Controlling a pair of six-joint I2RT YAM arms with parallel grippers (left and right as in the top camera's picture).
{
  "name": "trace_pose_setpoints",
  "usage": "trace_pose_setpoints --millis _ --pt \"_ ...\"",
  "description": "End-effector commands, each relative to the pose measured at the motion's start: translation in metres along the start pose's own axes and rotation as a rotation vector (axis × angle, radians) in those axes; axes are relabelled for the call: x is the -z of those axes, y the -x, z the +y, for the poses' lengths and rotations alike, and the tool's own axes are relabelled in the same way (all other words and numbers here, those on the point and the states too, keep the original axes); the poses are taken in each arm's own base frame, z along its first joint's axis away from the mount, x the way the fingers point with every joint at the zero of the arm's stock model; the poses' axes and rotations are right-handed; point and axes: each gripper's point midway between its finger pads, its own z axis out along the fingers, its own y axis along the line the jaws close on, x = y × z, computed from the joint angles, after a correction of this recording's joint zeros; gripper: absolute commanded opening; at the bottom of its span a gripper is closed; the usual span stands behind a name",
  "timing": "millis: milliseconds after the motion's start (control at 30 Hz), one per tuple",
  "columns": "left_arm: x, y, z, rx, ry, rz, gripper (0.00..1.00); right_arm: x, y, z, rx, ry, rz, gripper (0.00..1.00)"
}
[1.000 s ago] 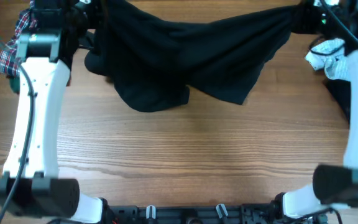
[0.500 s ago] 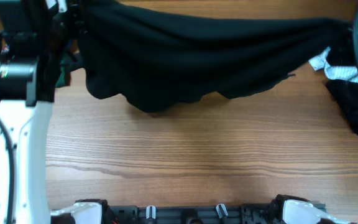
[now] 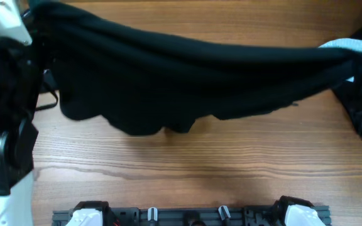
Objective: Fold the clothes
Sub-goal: 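Lift the shirt by its corners with both grippers and lay it down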
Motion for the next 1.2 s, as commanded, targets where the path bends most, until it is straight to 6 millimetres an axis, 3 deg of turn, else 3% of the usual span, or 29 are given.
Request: trace_pose_setpoints --millis 0,167,200,433,667,833,1167 --pt "0.004 0.001 -0.005 0.043 -0.037 0.009 0.04 0.012 -0.007 -0.008 -0.024 -0.052 0.011 0.04" --pt "-0.018 -0.016 -0.015 0.050 -0.080 0.091 0.04 0.009 -0.017 -0.009 -0.031 -0.056 0.057 0.04" --pt "-0.032 -0.025 -0.018 0.048 -0.084 0.128 0.04 0.006 -0.017 -0.009 -0.032 -0.056 0.066 0.04" --pt "-0.071 -0.050 -0.019 0.039 -0.066 0.225 0.04 -0.026 -0.019 -0.015 -0.044 -0.057 0.141 0.04" --pt "-0.099 -0.066 -0.020 0.035 -0.057 0.275 0.04 -0.083 -0.026 -0.025 -0.063 -0.058 0.264 0.04" --pt "-0.129 -0.081 -0.026 0.036 -0.071 0.311 0.04 -0.135 -0.031 -0.034 -0.075 -0.056 0.336 0.04" --pt "-0.201 -0.138 -0.053 0.007 -0.106 0.422 0.04 -0.227 -0.048 -0.045 -0.095 -0.022 0.420 0.04"
